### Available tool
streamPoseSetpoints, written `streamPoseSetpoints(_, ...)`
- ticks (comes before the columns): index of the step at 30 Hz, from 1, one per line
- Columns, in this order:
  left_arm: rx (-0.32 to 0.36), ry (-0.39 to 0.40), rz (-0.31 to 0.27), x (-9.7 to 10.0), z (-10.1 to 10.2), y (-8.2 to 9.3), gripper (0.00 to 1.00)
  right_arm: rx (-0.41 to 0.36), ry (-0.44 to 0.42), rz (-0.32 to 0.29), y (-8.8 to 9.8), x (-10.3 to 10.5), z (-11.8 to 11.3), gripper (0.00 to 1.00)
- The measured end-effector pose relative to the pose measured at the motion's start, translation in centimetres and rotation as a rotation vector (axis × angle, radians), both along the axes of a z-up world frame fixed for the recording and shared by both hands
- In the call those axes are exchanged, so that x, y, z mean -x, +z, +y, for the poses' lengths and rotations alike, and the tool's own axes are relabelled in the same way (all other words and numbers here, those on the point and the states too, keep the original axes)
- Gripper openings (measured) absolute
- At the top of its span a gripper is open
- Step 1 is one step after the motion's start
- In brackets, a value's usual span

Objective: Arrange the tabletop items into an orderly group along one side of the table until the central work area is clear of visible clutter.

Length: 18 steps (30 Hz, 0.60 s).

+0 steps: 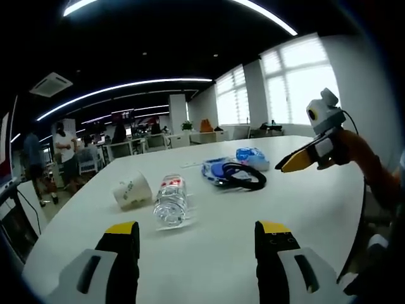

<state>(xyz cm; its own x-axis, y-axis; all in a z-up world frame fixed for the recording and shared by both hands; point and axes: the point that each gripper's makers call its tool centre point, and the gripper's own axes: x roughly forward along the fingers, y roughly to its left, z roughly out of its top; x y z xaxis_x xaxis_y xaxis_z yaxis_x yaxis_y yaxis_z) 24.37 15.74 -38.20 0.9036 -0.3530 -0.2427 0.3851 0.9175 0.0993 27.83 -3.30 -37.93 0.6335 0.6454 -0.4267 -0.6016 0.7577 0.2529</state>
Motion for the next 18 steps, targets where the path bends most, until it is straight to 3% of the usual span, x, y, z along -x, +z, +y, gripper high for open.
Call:
streamPoseSetpoints(7, -0.007, -0.001, 0.004, -0.2, 0.1, -0.2, 0.73, -0.006, 0.002, 0.008, -0.1, -0.3, 0.2, 0.52)
streamPoseSetpoints(11, 0.028, -0.006, 0.009, -0.5, 0.1, -0.2, 0.73, -0.017, 0.010, 0.017, 0.0, -0.5, 0.5, 0.52)
streamPoseSetpoints(18, 0.010, 0.004, 0.007, -0.6, 0.3, -0.3, 0.73, -0.032, 0.021, 0.014, 0.6, -0.7, 1.1, 0.52)
